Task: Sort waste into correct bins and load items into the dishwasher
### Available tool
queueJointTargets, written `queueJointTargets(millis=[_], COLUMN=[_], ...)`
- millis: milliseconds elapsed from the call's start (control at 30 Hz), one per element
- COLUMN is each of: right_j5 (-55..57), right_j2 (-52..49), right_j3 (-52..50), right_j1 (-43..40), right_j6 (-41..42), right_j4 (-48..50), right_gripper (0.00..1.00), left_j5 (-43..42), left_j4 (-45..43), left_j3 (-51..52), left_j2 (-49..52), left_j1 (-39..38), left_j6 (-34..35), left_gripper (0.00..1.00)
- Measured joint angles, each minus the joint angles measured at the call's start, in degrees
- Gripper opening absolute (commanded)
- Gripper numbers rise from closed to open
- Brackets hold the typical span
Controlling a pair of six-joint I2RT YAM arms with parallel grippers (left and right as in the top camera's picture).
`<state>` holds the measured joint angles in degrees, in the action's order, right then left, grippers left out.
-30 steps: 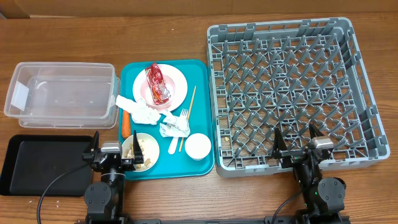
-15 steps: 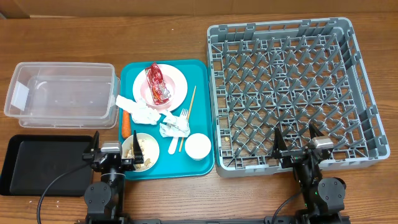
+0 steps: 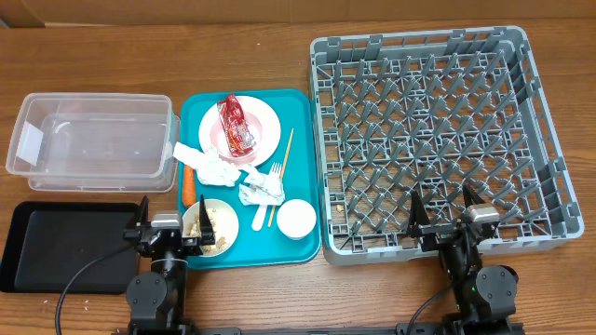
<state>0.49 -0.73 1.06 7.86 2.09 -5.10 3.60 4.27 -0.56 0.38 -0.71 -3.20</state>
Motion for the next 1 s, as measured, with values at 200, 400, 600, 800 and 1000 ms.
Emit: queueJointTargets(millis=[200,400,600,800,1000], right_j5=[0.00,0.00,0.02,0.00,0.02], right_j2=[0.00,0.00,0.00,0.00,0.00], right_j3=[0.00,0.00,0.00,0.00,0.00], right_j1=[0.00,0.00,0.00,0.00,0.00], right_j6=[0.00,0.00,0.00,0.00,-0.02], right_j4=[-0.04,-0.02,-0.02,-0.04,-0.02], right_gripper=[1.00,1.00,1.00,1.00,1.00], left_j5=[0.00,0.00,0.00,-1.11,-6.56], left_j4=[0.00,0.00,0.00,-1.18,10.58], left_j3=[0.00,0.00,0.00,0.04,-7.72], left_j2=[0.00,0.00,0.00,0.00,0.15], left_j1=[0.00,0.00,0.00,0.00,0.00], left_j6=[0.00,0.00,0.00,0.00,0.09], left_gripper=[1.00,1.00,1.00,1.00,1.00])
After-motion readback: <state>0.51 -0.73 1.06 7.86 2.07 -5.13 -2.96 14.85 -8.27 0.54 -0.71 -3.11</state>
